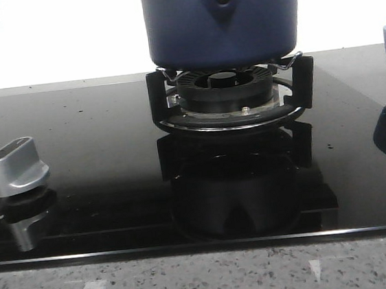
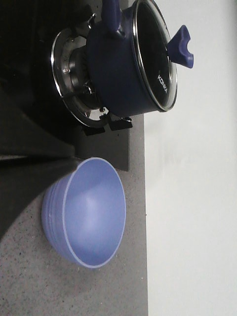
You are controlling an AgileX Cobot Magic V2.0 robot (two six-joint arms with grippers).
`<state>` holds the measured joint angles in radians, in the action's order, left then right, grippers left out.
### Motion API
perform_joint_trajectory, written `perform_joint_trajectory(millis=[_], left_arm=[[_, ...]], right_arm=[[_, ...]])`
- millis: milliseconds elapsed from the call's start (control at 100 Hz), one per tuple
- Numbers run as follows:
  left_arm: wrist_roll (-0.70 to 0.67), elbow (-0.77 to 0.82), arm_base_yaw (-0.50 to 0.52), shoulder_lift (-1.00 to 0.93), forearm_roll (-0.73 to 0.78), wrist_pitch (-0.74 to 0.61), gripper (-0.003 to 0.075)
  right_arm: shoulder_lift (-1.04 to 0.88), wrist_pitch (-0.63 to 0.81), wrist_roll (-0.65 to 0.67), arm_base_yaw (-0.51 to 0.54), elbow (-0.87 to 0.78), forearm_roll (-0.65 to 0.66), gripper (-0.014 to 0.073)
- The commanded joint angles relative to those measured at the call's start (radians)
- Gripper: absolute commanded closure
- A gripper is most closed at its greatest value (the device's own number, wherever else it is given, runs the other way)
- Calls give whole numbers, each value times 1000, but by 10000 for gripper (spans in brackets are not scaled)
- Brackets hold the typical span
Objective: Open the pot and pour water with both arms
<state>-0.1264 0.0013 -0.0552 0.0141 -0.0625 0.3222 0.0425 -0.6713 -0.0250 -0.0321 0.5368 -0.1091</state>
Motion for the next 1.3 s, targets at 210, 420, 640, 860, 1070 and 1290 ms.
perform_joint_trajectory(millis=[210,420,640,860,1070,1290], left_arm=[[-3,31,3,16,-11,-50,740],[-3,31,3,16,-11,-50,740],[-3,31,3,16,-11,-50,740],[-3,31,3,16,-11,-50,740],[-3,31,3,16,-11,-50,740],[-3,31,3,16,-11,-50,740]], right_arm=[[13,82,-10,14,-35,91,662],[13,297,30,81,-244,117,662],[1,590,30,144,-483,117,662],[-68,494,30,147,-574,144,662],[-73,360,25,147,-574,159,662],[-73,366,25,147,-574,159,662]])
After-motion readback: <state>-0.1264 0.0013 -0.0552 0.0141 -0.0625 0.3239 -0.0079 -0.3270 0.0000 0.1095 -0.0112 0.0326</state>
